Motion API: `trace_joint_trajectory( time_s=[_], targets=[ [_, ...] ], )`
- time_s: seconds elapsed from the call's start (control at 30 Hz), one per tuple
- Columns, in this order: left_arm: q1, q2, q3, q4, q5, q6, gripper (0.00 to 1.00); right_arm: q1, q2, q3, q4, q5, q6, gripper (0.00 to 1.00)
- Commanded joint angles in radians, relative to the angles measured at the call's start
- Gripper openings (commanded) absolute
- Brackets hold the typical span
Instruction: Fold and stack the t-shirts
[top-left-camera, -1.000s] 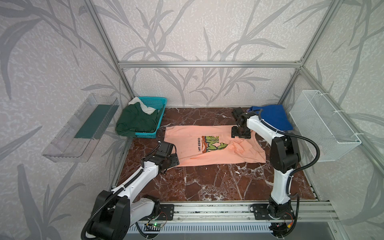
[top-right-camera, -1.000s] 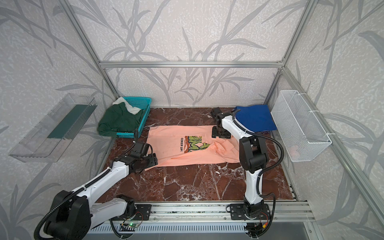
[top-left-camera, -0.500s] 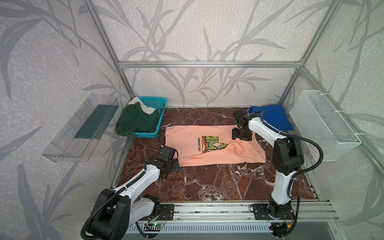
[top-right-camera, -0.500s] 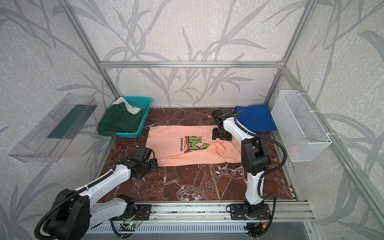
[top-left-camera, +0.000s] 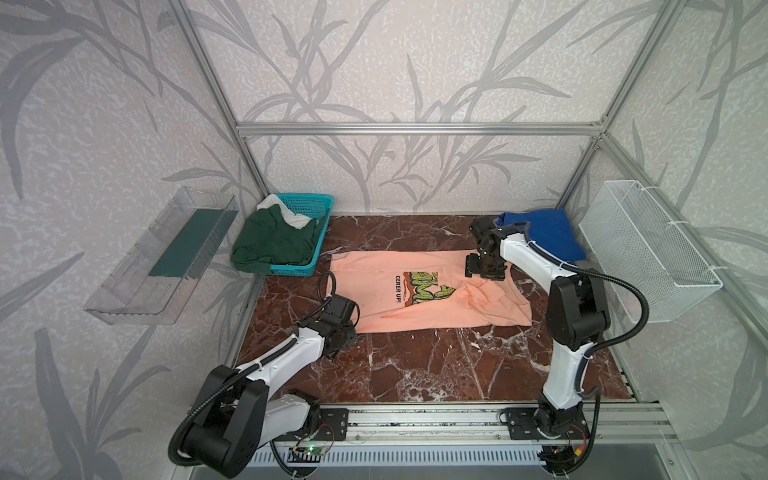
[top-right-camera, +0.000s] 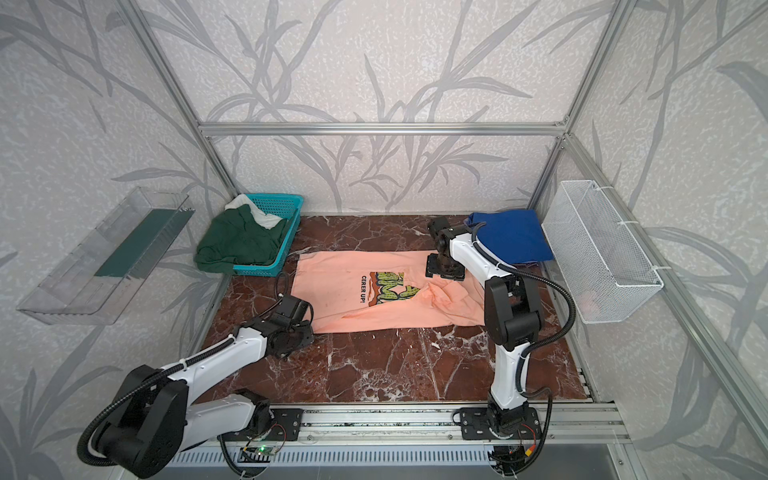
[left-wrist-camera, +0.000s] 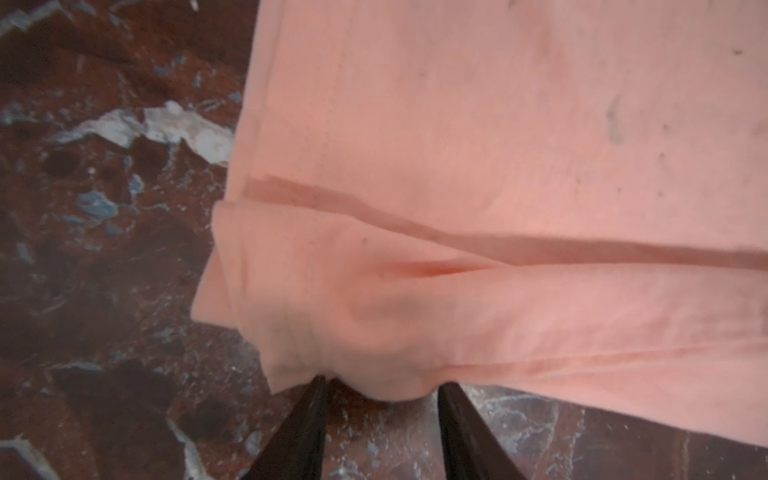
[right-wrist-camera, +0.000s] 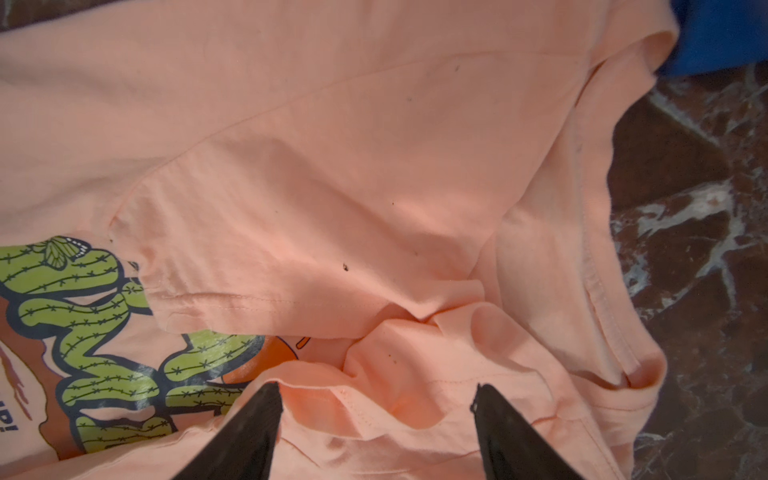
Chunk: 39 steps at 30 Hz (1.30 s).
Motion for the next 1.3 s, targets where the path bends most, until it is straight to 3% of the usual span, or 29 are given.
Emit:
trace_joint_trajectory(
  time_s=[0.0, 0.53, 0.73, 0.83, 1.03, 1.27],
  targets=[
    [-0.001, 0.049, 0.041, -0.07, -0.08, -0.026, 0.42, -0.013, -0.037, -0.016, 0.006, -0.017, -0.013, 0.75],
    [0.0, 0.032, 0.11, -0.146, -0.144, -0.019, 0.13, -0.037, -0.033, -0.05, 0.038, -0.045, -0.021, 0.75],
    [0.0, 0.043, 0.142, -0.17, -0.18, -0.008, 0.15, -0.043, -0.033, -0.057, 0.042, -0.049, -0.026, 0.75],
    [0.001, 0.048, 0.144, -0.182, -0.188, -0.008, 0.26, -0.048, -0.037, -0.062, 0.047, -0.052, -0.028, 0.75],
    [0.022, 0.014, 0.097, -0.148, -0.242, -0.059, 0.31, -0.051, -0.05, -0.069, 0.05, -0.06, -0.029, 0.75],
    [0.05, -0.036, 0.024, -0.021, -0.175, -0.098, 0.31, -0.059, -0.048, -0.077, 0.053, -0.068, -0.032, 0.75]
  ],
)
